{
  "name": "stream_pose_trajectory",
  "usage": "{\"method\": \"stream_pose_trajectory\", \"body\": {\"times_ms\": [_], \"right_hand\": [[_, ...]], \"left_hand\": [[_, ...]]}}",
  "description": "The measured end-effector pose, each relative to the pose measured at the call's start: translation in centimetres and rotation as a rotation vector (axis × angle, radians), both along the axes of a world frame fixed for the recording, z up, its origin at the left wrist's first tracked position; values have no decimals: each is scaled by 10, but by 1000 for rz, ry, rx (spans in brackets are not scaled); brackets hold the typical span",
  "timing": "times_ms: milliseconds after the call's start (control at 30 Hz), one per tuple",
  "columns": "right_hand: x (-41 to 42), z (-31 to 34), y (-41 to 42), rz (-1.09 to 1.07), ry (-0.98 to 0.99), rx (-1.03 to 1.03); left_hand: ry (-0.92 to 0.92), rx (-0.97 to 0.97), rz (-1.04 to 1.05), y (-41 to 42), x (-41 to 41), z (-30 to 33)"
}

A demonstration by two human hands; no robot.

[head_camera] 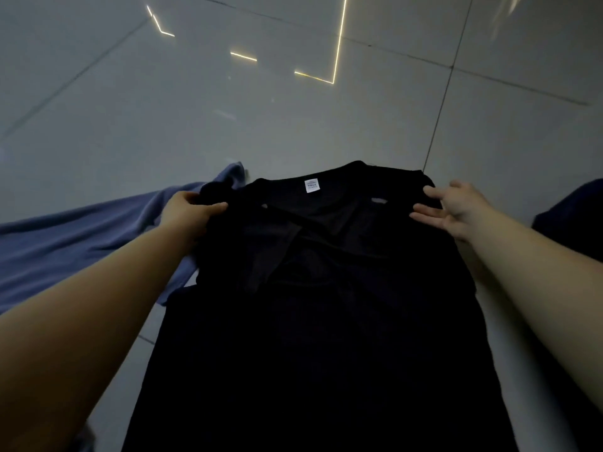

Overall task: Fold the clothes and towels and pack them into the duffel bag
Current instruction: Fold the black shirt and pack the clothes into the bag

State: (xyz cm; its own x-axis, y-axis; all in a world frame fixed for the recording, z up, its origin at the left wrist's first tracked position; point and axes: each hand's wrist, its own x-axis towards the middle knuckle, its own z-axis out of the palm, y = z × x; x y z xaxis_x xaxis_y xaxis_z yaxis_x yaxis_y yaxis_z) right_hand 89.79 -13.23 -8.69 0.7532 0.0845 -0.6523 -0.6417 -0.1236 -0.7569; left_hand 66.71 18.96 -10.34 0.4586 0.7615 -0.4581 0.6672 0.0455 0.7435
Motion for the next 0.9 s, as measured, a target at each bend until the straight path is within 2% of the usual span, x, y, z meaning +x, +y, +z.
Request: {"method": "stream_pose_trajectory", "body": {"times_ms": [67,167,233,300,500,633,767,900], "right_hand": [[8,-3,13,21,33,-8],[11,-12,28,137,94,-251],[15,-17,32,129,45,-356],[22,-12,36,89,-38,-302],[43,53,46,-23,-336,61],[30,91,37,30,-385,200],[-8,100,12,127,-337,182],[-63,85,-28,261,-234,80]], "left_hand": [[-8,41,11,6,5,-4],[3,107,-7,12,13,-5],[-9,143,-25,14,21,-1],[-65,128,-26,12,35,12],[-362,141,1,20,86,83],[-428,128,-29,21,80,126],[-411,47,-100,9,43,124],[-223,179,-234,-6,-25,93]]}}
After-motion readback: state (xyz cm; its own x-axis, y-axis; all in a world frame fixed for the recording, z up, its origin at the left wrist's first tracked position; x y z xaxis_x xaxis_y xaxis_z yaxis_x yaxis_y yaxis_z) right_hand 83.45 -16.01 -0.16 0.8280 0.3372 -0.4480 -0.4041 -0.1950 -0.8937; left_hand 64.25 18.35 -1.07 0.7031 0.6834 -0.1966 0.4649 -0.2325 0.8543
